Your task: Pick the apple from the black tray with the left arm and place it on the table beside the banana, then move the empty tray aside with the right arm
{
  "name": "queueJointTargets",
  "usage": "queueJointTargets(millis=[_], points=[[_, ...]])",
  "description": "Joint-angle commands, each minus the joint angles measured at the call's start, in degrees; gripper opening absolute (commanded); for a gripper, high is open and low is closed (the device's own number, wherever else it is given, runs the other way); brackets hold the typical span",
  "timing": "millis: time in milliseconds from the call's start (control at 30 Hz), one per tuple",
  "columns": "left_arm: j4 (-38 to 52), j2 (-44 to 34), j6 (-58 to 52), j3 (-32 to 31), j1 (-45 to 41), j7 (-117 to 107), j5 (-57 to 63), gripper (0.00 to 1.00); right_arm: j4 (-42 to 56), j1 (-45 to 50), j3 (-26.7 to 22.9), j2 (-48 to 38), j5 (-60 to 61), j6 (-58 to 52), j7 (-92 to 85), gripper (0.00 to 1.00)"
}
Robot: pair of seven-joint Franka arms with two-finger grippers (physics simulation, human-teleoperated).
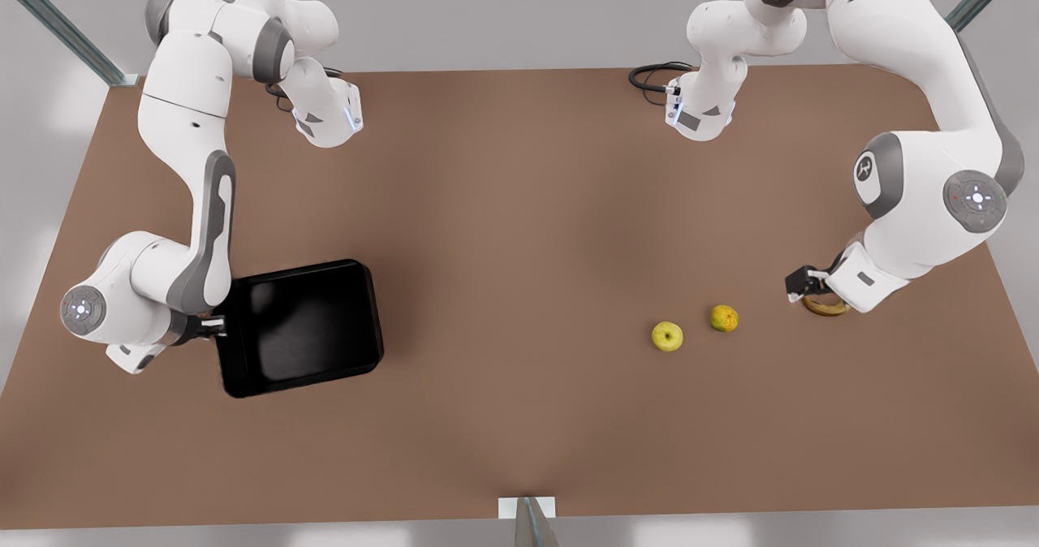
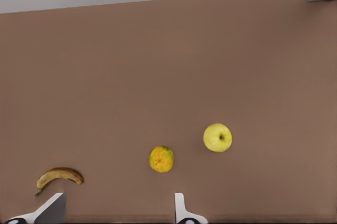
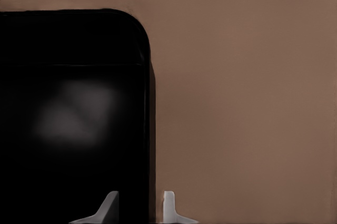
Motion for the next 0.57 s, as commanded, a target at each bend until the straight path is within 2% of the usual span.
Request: queueJointTargets(millis=[0,100,133,167,200,233,267,533], points=[[0.1,0.0,-4.3,0.1,0.7,-0.2,-0.4,1.0,0.4,0.1,0.0,-0.1,1.1,-0.2,-13.6,1.0],[0.4,0.2,-4.2,-0.1,1.5,-0.4,-1.1,1.0,5.7,0.2,1.0,-1.3,5.0,-4.7,-10.8,1.0],[0.4,0.4,-4.2,-0.1,1.5,-0.5,-1.2,1.0,10.6,-0.3,3.4,-1.7,4.8,-11.2,-5.1,1.0],[0.4,0.4,-4.2,-0.1,1.4,-0.5,-1.2,1.0,14.7,-4.4,12.3,-4.7,1.9,-16.0,3.7,1.0],[0.4,0.5,-4.2,-0.1,1.4,-0.5,-1.5,1.0,14.8,-12.1,27.5,-8.8,-8.1,-16.0,10.6,1.0],[0.4,0.5,-4.2,-0.1,1.4,-0.5,-1.5,1.0,14.8,-20.5,40.1,-9.8,-17.5,-15.3,13.8,1.0],[0.4,0.5,-4.2,-0.1,1.4,-0.6,-1.5,1.0,14.9,-22.9,42.0,-9.8,-18.5,-14.6,13.8,1.0],[0.4,0.5,-4.2,-0.2,1.3,-0.6,-1.5,1.0,16.2,-22.9,41.3,-9.5,-18.8,-14.5,16.0,1.0]])
